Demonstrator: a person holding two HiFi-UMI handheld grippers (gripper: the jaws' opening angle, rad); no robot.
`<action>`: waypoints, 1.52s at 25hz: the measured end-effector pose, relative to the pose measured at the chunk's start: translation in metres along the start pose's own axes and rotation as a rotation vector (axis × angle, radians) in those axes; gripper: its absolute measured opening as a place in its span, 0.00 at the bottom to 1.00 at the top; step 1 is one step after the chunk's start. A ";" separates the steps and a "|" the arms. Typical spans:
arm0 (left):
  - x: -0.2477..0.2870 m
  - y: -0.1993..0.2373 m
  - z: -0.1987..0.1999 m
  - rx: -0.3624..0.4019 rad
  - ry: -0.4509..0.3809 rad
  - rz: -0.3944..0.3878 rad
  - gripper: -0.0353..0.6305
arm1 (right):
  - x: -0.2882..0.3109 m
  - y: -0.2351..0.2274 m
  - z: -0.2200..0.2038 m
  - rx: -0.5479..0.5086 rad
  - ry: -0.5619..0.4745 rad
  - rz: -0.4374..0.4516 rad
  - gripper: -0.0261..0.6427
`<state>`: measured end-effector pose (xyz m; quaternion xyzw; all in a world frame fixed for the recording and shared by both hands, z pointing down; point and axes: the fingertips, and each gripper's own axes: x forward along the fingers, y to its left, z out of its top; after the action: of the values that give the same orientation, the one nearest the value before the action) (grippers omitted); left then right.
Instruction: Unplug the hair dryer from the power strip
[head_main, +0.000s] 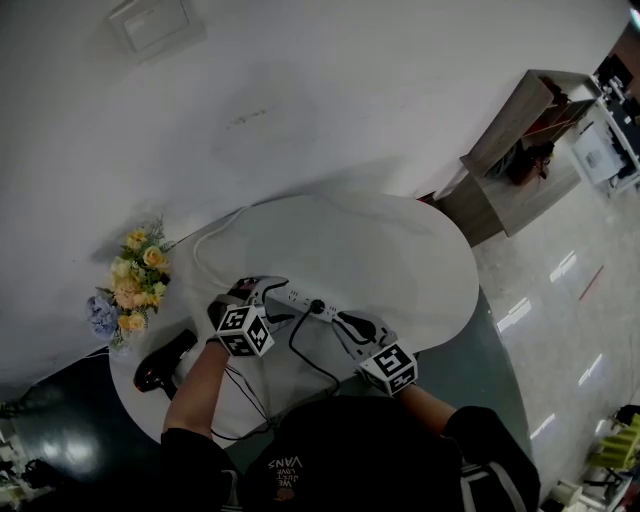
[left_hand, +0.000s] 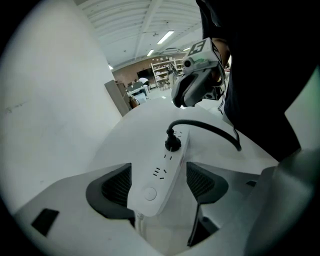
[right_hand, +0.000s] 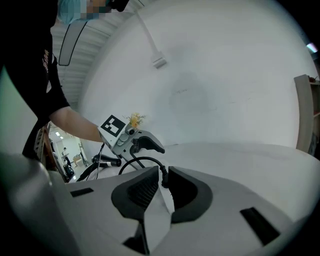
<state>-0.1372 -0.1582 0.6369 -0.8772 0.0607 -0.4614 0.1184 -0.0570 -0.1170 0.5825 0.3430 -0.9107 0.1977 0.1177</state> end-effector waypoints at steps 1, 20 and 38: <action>0.003 -0.001 -0.002 0.017 0.009 -0.016 0.57 | 0.002 0.000 -0.001 -0.007 0.006 -0.001 0.11; 0.044 -0.007 -0.023 0.158 0.107 -0.194 0.59 | 0.050 0.001 -0.011 -0.158 0.100 0.013 0.27; 0.047 -0.004 -0.027 0.102 0.067 -0.262 0.59 | 0.080 -0.005 -0.021 -0.331 0.191 0.044 0.22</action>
<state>-0.1328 -0.1683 0.6898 -0.8544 -0.0739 -0.5046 0.0994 -0.1110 -0.1577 0.6309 0.2787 -0.9227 0.0792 0.2542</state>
